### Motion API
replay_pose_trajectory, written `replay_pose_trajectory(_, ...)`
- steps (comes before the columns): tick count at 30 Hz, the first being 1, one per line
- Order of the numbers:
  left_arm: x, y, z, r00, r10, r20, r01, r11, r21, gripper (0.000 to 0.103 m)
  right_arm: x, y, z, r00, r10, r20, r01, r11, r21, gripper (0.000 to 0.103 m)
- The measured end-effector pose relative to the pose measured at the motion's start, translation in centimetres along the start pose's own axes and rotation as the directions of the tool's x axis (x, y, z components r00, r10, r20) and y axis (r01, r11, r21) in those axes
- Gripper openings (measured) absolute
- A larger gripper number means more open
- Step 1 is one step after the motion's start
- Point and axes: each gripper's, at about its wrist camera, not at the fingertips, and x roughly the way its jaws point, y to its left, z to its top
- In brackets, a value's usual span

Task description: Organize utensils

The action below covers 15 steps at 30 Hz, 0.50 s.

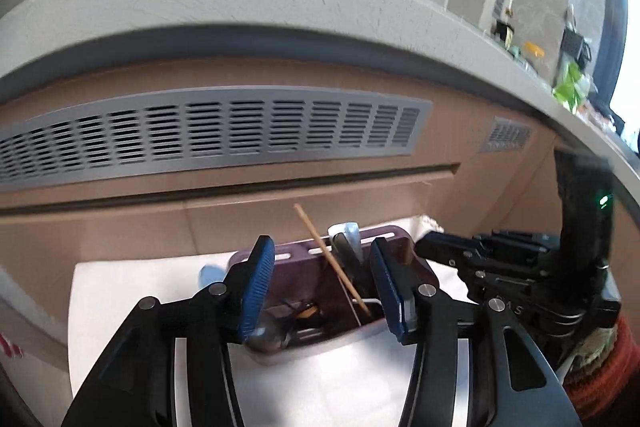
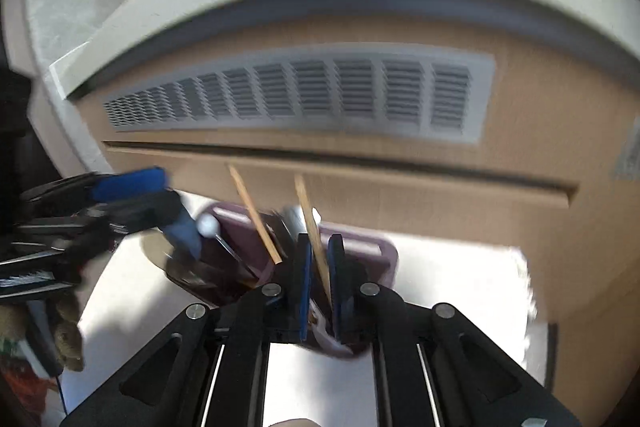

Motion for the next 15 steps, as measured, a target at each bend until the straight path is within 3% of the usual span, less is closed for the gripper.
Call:
replay_pose_trajectory(4, -4.0, -1.1, -3.8, 0.987, 0.125, 0.097, -0.126, 0.992, -0.003, 0.051, -2.4, 0.0, -3.1, 0.999, -0.008, 0.044, 0.007, 1.000, 0.016, 0.010)
replay_pose_trajectory(8, -6.9, -2.8, -8.6, 0.967, 0.201, 0.158, -0.200, 0.980, -0.023, 0.051, -5.9, 0.6, -6.9, 0.992, -0.001, 0.126, -0.006, 0.999, 0.051, 0.011)
replay_pose_trajectory(12, -9.2, -4.7, -13.3, 0.958, 0.219, 0.184, -0.220, 0.975, -0.016, 0.051, -10.1, 2.7, -11.0, 0.963, -0.018, 0.270, 0.009, 0.999, 0.035, 0.020)
replay_pose_trajectory(13, -9.8, -5.1, -14.5, 0.957, 0.222, 0.187, -0.224, 0.975, -0.011, 0.051, -11.0, 3.5, -12.4, 0.955, -0.033, 0.294, 0.028, 0.999, 0.021, 0.027)
replay_pose_trajectory(15, -10.8, -6.1, -16.6, 0.955, 0.236, 0.181, -0.238, 0.971, -0.012, 0.051, -11.8, 4.7, -14.1, 0.954, -0.053, 0.295, 0.057, 0.998, -0.004, 0.028)
